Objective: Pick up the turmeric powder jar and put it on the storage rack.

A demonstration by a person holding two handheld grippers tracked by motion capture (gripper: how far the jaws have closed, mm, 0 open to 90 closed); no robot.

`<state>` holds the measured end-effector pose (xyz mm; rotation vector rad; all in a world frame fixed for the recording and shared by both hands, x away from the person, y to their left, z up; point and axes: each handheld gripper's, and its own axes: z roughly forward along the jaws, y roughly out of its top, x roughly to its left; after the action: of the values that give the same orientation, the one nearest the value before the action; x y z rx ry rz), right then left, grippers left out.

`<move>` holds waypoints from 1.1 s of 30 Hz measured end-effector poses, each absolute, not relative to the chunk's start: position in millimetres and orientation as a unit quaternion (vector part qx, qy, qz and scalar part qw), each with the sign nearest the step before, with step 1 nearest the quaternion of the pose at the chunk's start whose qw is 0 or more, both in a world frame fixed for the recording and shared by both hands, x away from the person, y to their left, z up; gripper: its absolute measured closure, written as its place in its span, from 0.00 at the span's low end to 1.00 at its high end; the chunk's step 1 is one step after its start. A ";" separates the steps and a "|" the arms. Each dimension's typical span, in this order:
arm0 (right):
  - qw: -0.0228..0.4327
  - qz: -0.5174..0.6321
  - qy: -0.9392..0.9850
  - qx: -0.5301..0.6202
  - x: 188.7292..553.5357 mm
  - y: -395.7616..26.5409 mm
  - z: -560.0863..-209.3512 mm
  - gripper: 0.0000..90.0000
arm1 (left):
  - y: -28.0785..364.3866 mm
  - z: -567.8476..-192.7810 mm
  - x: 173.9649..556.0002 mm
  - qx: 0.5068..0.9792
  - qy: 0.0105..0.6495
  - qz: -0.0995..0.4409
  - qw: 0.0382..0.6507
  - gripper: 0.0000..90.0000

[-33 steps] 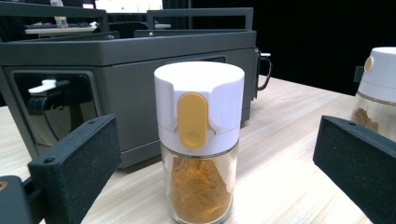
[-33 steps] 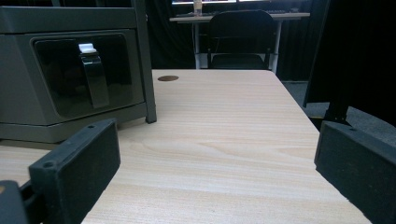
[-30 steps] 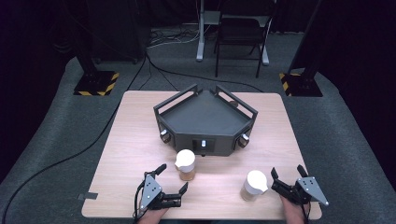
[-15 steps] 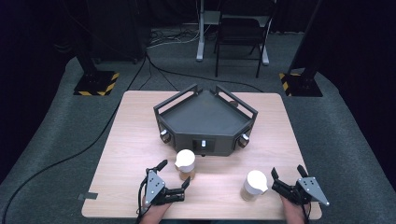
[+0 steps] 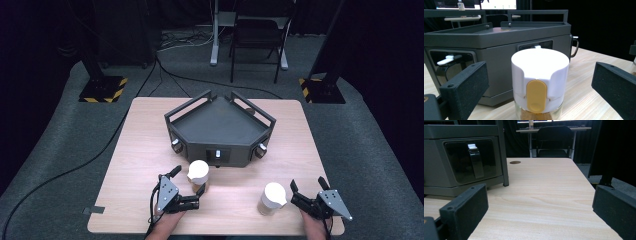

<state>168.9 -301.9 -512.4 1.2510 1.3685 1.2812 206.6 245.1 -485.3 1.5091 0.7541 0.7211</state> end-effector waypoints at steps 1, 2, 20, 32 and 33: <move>0.429 0.513 0.549 0.501 168.9 -302.0 -512.4 0.00 | 244.4 -486.1 207.4 0.653 0.327 0.310 0.609 0.01; 0.429 0.513 0.549 0.501 169.0 -302.0 -512.4 0.00 | 243.7 -486.5 208.1 0.653 0.328 0.309 0.609 0.01; 0.428 0.512 0.554 0.498 169.7 -302.5 -511.4 0.00 | 225.8 -484.8 225.4 0.664 0.326 0.312 0.596 0.01; 0.427 0.514 0.551 0.500 169.3 -302.9 -512.1 0.00 | 221.0 -478.4 234.6 0.674 0.334 0.302 0.585 0.08; 0.427 0.514 0.551 0.500 169.3 -302.9 -512.0 0.00 | 221.9 -477.8 235.4 0.677 0.333 0.299 0.584 0.12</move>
<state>169.3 -302.9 -512.0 1.2481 1.3764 1.2841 235.4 221.9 -477.8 1.5796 0.7770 0.6985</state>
